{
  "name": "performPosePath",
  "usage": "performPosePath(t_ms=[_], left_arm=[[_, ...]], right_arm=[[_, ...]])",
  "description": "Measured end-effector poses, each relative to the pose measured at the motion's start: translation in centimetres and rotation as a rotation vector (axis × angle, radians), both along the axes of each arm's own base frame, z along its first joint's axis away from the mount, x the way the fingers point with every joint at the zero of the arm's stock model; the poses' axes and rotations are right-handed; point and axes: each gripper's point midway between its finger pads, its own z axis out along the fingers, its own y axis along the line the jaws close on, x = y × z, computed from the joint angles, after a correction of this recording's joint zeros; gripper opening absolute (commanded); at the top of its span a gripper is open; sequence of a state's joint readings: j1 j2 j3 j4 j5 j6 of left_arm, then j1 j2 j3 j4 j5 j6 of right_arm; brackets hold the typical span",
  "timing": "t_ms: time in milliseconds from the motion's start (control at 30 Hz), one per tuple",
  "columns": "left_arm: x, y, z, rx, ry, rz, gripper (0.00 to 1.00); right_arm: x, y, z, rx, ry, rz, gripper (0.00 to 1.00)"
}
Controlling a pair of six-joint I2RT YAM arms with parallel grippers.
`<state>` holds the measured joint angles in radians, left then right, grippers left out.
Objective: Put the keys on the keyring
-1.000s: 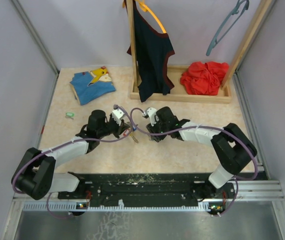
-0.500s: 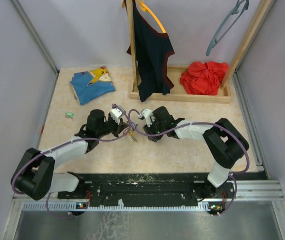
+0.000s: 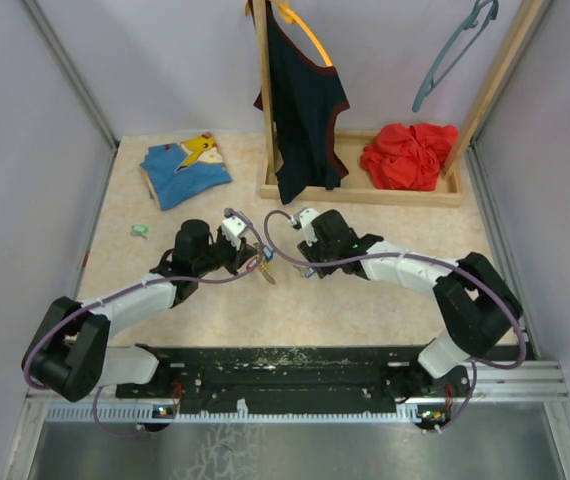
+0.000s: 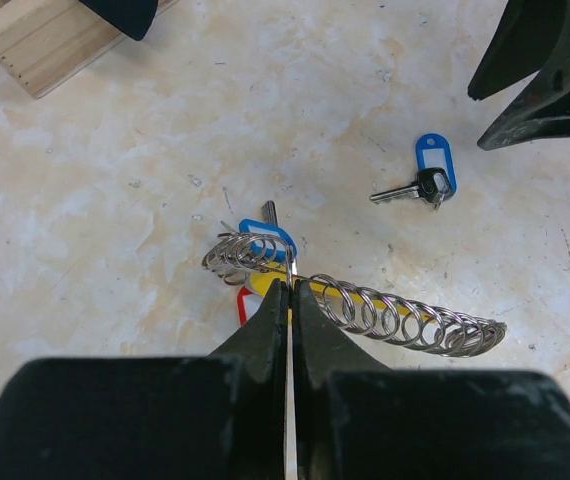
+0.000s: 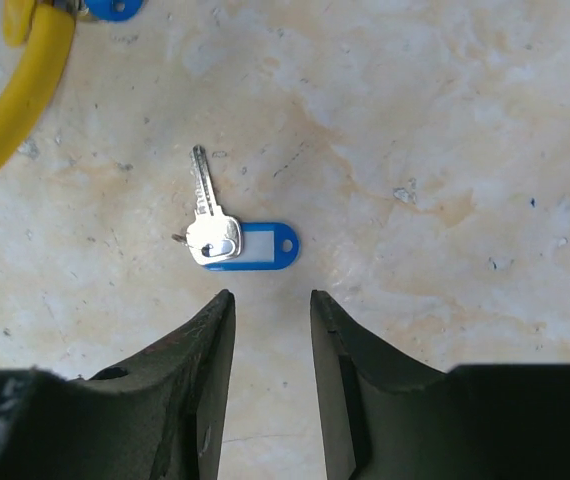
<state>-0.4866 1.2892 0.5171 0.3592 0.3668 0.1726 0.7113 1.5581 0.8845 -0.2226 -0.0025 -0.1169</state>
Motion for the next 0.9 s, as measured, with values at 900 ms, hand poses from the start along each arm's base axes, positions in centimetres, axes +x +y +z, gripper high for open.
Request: performPosePath(t_ms=[900], left_arm=[[0.5, 1.2, 0.3, -0.024, -0.005, 0.086, 0.0]], right_arm=[[0.2, 2.7, -2.7, 0.12, -0.142, -0.549, 0.49]])
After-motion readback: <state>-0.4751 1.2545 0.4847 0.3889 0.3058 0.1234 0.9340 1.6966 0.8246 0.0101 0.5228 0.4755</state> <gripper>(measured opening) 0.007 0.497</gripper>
